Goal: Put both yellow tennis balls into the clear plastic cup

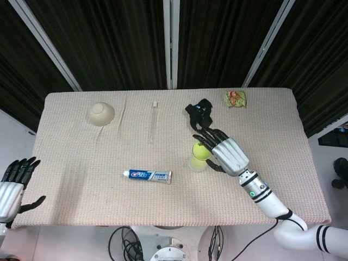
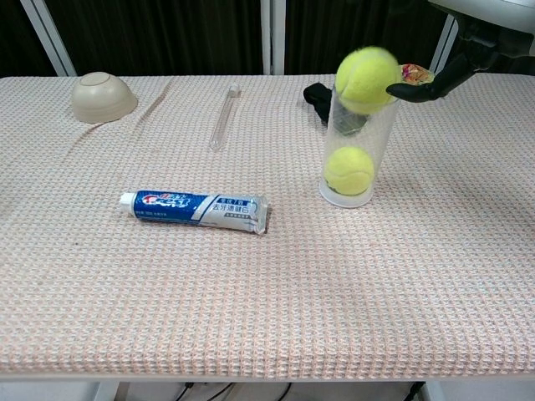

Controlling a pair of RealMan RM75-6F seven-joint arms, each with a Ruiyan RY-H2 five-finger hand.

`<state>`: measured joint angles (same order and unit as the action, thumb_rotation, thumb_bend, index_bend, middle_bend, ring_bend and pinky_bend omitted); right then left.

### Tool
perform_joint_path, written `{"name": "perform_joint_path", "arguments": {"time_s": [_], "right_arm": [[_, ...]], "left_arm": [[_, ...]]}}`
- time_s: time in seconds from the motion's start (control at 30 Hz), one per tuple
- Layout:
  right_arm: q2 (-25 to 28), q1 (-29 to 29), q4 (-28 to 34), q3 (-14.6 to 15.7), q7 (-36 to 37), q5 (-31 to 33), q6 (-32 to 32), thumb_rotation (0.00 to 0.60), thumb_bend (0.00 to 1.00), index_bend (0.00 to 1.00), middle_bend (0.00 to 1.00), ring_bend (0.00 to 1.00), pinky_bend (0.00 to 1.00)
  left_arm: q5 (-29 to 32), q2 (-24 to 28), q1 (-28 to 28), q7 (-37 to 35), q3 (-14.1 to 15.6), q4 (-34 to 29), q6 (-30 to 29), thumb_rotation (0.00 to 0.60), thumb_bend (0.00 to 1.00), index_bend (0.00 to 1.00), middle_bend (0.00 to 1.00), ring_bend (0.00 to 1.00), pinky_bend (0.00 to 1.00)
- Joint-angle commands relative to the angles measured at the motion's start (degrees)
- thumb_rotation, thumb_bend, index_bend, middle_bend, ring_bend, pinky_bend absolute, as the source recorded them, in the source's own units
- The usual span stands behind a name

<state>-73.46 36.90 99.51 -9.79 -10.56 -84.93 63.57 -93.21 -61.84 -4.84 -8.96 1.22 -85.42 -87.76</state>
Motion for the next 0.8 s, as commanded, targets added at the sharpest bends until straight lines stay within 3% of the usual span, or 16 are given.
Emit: {"name": "perform_joint_path", "arguments": {"time_s": [0.03,0.13,0.23,0.33,0.43,0.6,0.8], "right_arm": [[0.67,-0.06,0.52,0.15,0.40,-0.40,0.11,0.600,0.18,0.00,0.00,0.00,0.04],[1.74,-0.90,1.31,0.61,0.00,-1.25,1.45,0.600,0.18,0.00,0.00,0.00,0.04],[4.29,-4.39,1.50,2.58,-2.00,-4.49,6.67,0.600,0.18,0.00,0.00,0.00,0.04],[6.35,-9.21,-0.98,4.74,-5.34,-5.16,12.23,0.600,0.18,0.00,0.00,0.00,0.01],[7.79,-15.12,-5.41,6.53,-10.29,-1.73,17.05,0.600,0.18,0.00,0.00,0.00,0.00],[9.35,-22.00,-10.56,8.07,-5.94,3.49,20.60,0.600,0.18,0.00,0.00,0.00,0.00],[8.59,-24.97,-13.57,8.01,-3.36,4.38,22.32,0.600,0.18,0.00,0.00,0.00,0.00]], "left_arm": [[0.12,-0.02,-0.09,0.09,0.00,0.04,0.22,0.600,0.18,0.01,0.00,0.00,0.00],[0.12,-0.01,-0.07,0.23,0.02,-0.04,0.19,0.600,0.18,0.01,0.00,0.00,0.00],[-0.07,0.03,0.07,-0.03,-0.06,0.10,-0.40,0.600,0.18,0.01,0.00,0.00,0.00],[-0.05,-0.15,0.15,0.19,-0.22,0.37,-0.78,0.600,0.18,0.01,0.00,0.00,0.00],[-0.23,-0.52,0.30,0.25,-0.43,0.64,-1.52,0.600,0.18,0.01,0.00,0.00,0.00],[-0.23,-1.22,0.22,1.09,-0.66,1.42,-1.70,0.600,0.18,0.01,0.00,0.00,0.00],[1.15,-1.62,0.04,2.43,-1.19,1.35,-0.88,0.600,0.18,0.01,0.00,0.00,0.00]]}}
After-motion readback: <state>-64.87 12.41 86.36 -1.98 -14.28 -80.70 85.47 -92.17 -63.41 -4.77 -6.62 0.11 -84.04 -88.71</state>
